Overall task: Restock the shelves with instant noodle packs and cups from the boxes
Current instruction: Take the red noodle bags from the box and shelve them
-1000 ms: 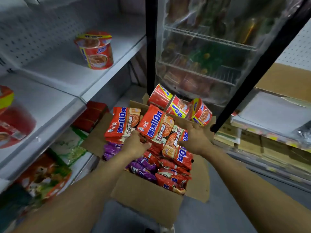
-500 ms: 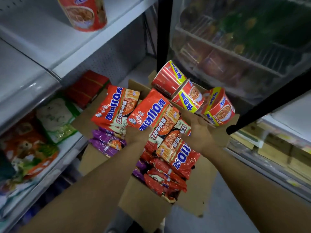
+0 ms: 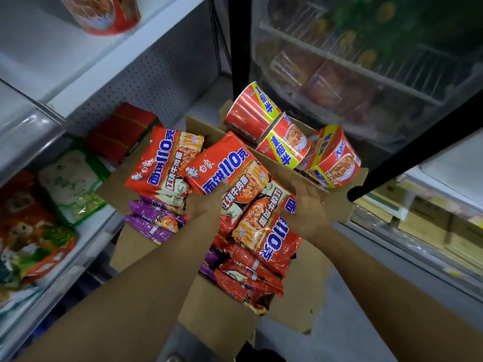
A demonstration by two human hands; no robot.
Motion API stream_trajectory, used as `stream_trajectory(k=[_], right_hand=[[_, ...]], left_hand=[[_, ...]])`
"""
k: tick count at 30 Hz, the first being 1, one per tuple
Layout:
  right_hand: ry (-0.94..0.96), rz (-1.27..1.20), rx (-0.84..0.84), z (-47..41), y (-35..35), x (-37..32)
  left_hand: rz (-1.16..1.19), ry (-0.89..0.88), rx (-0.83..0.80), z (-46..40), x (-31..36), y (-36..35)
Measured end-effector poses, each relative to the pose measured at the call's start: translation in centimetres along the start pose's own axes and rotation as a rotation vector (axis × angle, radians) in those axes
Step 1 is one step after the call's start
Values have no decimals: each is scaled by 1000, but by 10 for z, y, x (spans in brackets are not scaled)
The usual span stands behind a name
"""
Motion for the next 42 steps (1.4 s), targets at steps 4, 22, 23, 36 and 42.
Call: stream_trajectory(k=[4, 22, 23, 36, 42], right_hand=[[-30, -8, 16, 7, 1, 4], [-445, -166, 123, 38, -32, 52], [-432, -208, 173, 39, -32, 50], [-654, -747, 308, -2, -77, 104], [-610, -726, 434, 19, -56, 73]], left_hand=[[138, -120, -57, -3, 2, 1], [161, -367, -76, -24, -21, 47], [162, -374, -78, -25, -21, 47], [168, -468, -89, -18, -24, 60], [166, -448, -77, -19, -29, 71]])
Point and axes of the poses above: each hand's wrist, its own z-axis away from the middle knuckle, its own y-axis out of the back of the hand, x = y × z, the point moved 4 cm from there along -z, towards the middle knuckle, and after that the axes turned 11 degrees about -z, right-handed, at the moved point
